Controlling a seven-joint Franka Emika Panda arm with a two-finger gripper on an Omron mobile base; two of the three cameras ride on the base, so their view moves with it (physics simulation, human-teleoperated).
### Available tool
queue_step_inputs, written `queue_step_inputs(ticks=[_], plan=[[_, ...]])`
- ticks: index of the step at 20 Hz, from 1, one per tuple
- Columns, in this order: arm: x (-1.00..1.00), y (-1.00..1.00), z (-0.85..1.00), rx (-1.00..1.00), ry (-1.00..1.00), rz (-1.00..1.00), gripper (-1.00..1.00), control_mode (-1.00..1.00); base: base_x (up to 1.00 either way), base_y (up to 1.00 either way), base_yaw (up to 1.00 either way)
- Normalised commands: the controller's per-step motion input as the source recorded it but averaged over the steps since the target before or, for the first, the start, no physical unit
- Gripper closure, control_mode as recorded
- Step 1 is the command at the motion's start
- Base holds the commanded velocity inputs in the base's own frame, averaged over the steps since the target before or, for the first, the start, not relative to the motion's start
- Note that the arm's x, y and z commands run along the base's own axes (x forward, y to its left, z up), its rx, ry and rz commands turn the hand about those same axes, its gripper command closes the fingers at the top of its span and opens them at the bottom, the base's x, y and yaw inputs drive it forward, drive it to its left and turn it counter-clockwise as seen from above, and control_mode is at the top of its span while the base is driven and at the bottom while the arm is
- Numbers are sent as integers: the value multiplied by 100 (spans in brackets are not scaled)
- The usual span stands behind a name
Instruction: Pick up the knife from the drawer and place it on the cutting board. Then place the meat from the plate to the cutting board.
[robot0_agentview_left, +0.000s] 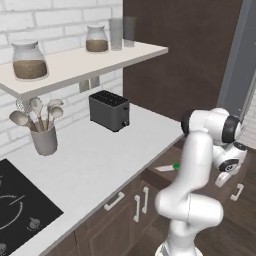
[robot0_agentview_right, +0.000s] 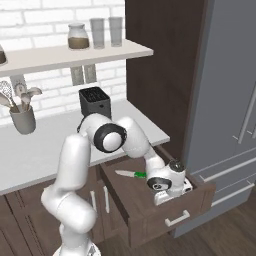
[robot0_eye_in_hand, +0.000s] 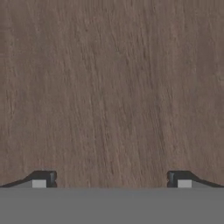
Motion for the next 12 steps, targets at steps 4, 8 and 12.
queue_step_inputs(ticks=[4, 8, 12], plan=[[-12, 0, 46, 0, -17, 2, -100, -100, 0, 0, 0], [0, 1, 97, -2, -18, 18, -100, -100, 0, 0, 0], [44, 35, 96, -5, -11, 32, -100, -100, 0, 0, 0]])
